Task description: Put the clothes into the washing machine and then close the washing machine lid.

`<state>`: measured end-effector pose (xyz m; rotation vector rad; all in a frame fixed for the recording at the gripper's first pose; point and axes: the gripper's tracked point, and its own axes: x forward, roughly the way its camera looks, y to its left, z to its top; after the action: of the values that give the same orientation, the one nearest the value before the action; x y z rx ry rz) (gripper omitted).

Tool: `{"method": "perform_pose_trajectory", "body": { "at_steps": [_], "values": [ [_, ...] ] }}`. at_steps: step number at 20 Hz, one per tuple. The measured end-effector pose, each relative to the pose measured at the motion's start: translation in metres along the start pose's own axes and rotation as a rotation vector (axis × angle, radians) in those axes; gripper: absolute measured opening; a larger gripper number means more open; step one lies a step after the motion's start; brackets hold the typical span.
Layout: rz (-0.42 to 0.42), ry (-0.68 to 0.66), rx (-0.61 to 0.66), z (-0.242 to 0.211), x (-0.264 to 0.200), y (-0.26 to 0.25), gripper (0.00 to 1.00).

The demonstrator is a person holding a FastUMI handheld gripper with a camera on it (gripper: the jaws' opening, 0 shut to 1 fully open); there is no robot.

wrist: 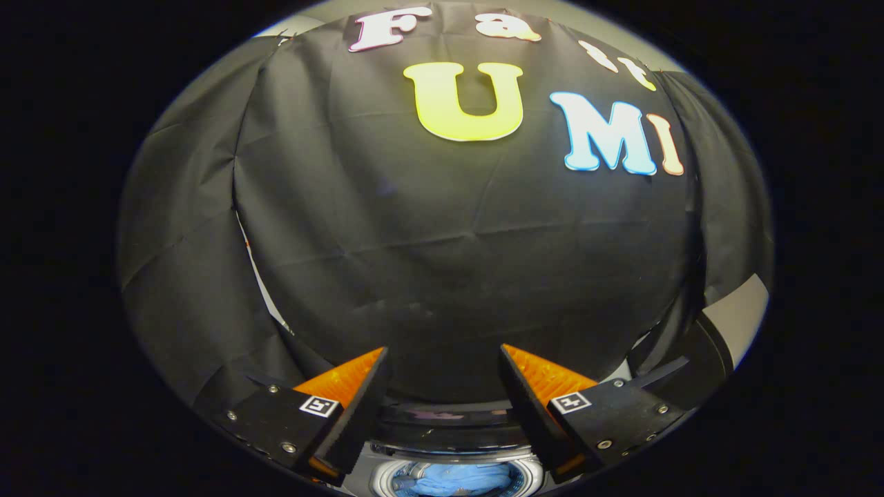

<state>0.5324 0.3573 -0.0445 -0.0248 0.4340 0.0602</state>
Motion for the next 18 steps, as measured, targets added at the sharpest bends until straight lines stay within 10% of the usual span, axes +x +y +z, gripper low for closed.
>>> {"method": "perform_pose_trajectory", "body": {
  "at_steps": [18],
  "values": [
    [0.035, -0.174, -0.04, -0.028, -0.058, 0.004, 0.96]
  ]
}}
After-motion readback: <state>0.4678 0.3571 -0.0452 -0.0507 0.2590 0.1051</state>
